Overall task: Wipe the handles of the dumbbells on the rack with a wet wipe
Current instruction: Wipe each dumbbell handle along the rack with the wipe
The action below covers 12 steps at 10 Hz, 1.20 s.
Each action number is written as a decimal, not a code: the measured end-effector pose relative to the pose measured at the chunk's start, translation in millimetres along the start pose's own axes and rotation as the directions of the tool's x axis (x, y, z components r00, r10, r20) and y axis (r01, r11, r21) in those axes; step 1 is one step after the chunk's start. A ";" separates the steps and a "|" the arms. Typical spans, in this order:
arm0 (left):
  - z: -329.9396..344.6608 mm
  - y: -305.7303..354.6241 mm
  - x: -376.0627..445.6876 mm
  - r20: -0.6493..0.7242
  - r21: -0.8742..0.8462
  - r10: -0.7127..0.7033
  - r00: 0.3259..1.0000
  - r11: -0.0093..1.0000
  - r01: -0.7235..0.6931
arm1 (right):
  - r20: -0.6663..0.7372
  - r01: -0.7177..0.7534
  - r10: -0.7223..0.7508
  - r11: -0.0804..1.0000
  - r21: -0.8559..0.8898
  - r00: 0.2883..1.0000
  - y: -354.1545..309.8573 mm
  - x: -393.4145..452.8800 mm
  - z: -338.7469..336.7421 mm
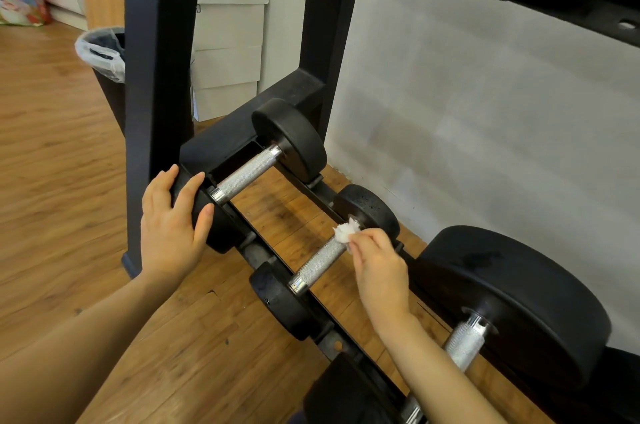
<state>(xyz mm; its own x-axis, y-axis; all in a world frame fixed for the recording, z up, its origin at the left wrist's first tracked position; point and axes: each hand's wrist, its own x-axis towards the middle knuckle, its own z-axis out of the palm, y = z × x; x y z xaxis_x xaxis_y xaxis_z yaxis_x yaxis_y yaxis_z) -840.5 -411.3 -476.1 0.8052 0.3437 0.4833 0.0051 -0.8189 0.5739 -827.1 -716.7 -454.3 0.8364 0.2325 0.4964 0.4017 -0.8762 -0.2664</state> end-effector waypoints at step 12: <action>0.0 0.6 0.5 -0.001 0.000 0.000 1.000 1.000 0.000 | 0.154 -0.091 0.058 0.972 0.216 0.986 -13.5 -6.0 0.4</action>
<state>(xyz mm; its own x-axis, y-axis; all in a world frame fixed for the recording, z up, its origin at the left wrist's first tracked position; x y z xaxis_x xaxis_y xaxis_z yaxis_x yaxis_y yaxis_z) -840.1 -411.6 -475.5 0.8044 0.3442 0.4843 0.0048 -0.8189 0.5740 -837.4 -706.1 -454.0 0.9058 0.2433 0.3469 0.3949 -0.7815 -0.4830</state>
